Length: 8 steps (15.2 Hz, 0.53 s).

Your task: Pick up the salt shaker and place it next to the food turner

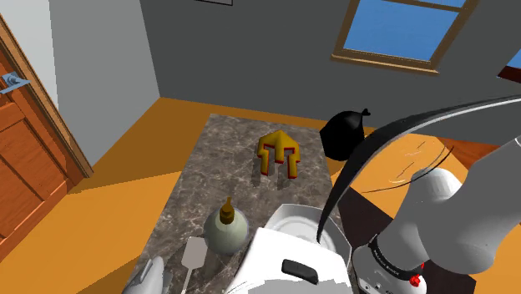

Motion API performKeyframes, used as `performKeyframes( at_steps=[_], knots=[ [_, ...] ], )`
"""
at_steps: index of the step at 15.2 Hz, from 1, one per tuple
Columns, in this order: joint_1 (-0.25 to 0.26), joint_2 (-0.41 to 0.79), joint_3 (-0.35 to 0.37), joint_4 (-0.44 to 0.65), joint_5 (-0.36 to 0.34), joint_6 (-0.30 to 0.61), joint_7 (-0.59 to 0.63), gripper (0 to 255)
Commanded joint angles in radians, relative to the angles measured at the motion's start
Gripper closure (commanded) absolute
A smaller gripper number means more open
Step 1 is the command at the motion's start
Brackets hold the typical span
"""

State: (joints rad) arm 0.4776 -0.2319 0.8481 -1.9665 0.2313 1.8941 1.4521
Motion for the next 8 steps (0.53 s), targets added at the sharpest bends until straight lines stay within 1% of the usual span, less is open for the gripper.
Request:
performKeyframes(
  at_steps=[1, 8],
  knots=[
    [0.001, 0.003, 0.005, -0.024, 0.000, 0.027, 0.000, 255],
    [0.002, 0.021, 0.023, -0.105, -0.005, 0.123, 0.002, 255]
  ],
)
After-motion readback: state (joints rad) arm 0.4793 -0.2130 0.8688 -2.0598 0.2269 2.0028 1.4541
